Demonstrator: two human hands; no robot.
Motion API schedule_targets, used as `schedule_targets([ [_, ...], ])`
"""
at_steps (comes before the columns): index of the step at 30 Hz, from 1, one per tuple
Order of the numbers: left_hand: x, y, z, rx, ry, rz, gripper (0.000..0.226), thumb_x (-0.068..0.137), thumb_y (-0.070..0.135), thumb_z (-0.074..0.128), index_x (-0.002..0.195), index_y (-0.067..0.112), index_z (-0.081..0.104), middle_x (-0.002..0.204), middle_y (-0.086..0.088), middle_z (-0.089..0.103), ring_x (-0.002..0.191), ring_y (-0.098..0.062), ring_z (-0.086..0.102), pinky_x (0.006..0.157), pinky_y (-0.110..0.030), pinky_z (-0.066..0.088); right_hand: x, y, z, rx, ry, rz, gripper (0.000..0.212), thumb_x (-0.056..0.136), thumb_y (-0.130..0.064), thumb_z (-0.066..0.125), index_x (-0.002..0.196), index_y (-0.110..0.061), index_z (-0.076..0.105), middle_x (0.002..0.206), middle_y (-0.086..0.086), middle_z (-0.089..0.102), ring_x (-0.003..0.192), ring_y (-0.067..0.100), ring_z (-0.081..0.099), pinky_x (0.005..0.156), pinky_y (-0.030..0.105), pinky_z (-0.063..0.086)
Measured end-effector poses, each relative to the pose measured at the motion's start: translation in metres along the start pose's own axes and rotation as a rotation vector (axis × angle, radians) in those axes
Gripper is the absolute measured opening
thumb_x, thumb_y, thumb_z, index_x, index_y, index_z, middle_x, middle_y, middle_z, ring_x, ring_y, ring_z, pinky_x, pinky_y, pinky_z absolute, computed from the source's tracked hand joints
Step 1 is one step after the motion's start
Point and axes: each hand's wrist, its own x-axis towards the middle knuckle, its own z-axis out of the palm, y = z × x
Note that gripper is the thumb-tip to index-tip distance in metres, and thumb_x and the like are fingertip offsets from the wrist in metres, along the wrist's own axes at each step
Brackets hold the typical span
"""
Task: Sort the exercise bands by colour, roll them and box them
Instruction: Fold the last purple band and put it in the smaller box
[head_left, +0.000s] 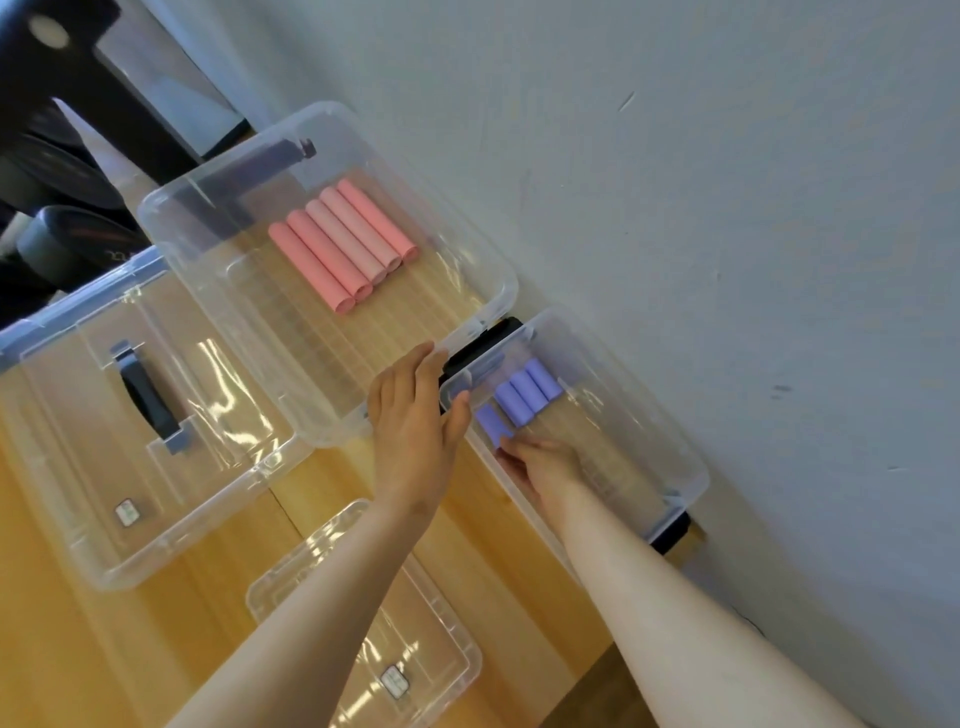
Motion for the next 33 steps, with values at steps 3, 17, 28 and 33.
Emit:
schedule_targets([
  [3, -0.001, -0.001, 0.002, 0.008, 0.009, 0.006, 0.046, 0.096, 0.038, 0.042, 0.131, 0.009, 0.052, 0.14, -0.009, 0.049, 0.125, -0.027, 0.045, 0.111, -0.041, 0.029, 0.003, -0.001, 0.001, 0.038, 0.013, -0.013, 0.004, 0.085, 0.002, 0.069, 0.086, -0.001, 0.067, 0.081, 0.013, 0.07, 0.072, 0.017, 0.069, 0.065, 0.019, 0.057],
  [17, 0.0, -0.002, 0.003, 0.004, 0.013, -0.002, 0.044, 0.096, 0.036, 0.044, 0.131, 0.011, 0.052, 0.14, -0.007, 0.048, 0.124, -0.026, 0.045, 0.111, -0.037, 0.025, 0.008, -0.007, 0.008, 0.019, 0.114, -0.052, 0.004, 0.084, 0.001, 0.071, 0.085, 0.003, 0.067, 0.077, 0.014, 0.07, 0.066, 0.019, 0.069, 0.056, 0.017, 0.056],
  [28, 0.0, 0.0, 0.001, 0.004, 0.001, -0.016, 0.045, 0.096, 0.038, 0.042, 0.131, 0.011, 0.052, 0.141, -0.006, 0.048, 0.126, -0.026, 0.045, 0.113, -0.038, 0.025, 0.006, -0.01, 0.011, -0.019, 0.159, -0.084, 0.009, 0.084, 0.002, 0.07, 0.091, 0.005, 0.065, 0.079, 0.015, 0.069, 0.063, 0.019, 0.067, 0.051, 0.016, 0.054],
  [33, 0.0, 0.0, 0.0, 0.004, -0.003, -0.024, 0.046, 0.096, 0.039, 0.042, 0.131, 0.011, 0.052, 0.141, -0.006, 0.048, 0.126, -0.025, 0.044, 0.113, -0.033, 0.021, 0.007, -0.013, 0.01, -0.02, 0.141, -0.047, 0.009, 0.083, 0.002, 0.072, 0.083, 0.001, 0.063, 0.078, 0.014, 0.069, 0.065, 0.019, 0.068, 0.054, 0.017, 0.056],
])
